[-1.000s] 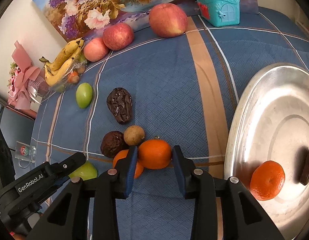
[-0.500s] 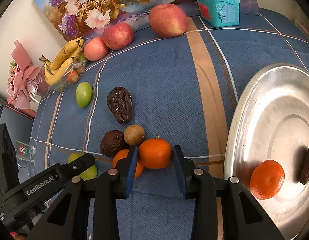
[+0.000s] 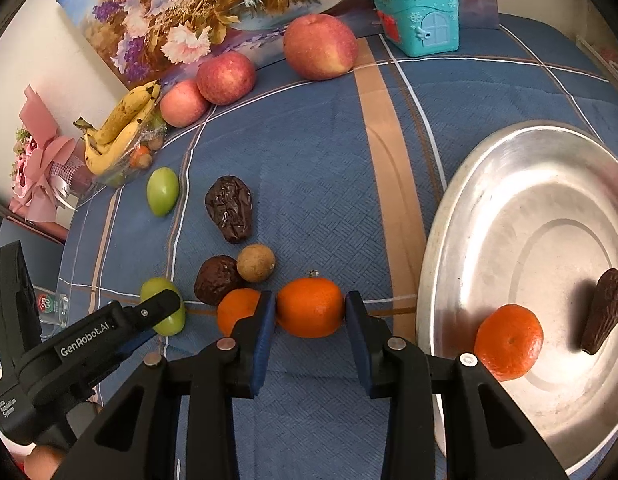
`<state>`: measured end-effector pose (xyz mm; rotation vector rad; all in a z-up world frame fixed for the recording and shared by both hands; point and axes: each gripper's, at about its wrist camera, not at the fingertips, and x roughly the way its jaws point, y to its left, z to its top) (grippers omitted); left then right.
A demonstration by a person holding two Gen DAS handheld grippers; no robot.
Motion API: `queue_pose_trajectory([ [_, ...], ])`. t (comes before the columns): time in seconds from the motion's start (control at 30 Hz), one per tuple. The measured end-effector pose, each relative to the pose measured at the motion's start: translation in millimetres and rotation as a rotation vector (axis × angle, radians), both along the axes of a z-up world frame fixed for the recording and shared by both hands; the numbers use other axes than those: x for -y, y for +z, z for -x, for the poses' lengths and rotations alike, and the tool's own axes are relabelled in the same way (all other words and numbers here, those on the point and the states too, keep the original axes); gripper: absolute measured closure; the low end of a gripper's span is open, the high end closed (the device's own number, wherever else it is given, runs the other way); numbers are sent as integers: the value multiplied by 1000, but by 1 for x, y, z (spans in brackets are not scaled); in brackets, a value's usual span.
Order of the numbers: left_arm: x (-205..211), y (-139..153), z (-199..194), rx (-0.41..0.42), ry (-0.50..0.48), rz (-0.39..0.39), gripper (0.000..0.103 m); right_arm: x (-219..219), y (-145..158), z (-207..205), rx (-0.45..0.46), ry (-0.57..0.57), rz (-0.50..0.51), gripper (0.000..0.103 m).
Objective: Organize fruits
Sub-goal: 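Lift and carry the tangerine and green plum with both tools toward the bowl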
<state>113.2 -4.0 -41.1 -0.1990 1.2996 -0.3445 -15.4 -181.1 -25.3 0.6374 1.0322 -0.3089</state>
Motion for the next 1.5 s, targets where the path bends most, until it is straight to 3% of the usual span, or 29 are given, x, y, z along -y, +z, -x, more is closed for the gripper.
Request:
queue_pose_trajectory([
  [0.53, -2, -4, -7, 5, 8, 25, 55, 1, -2, 2, -9, -7, -6, 66],
  [0.63, -1, -2, -7, 16, -1, 20, 60, 0, -2, 2, -8, -4, -6, 66],
  [0.87, -3, 4, -4, 17, -13, 13, 60, 1, -2, 2, 1, -6, -10, 66],
  [1.2, -5, 27, 4, 59, -21, 47, 60, 4, 3, 7, 20, -15, -14, 66],
  [1.5, 19, 51, 24, 113, -95, 78, 61, 21, 18, 26, 56, -66, -1, 66],
])
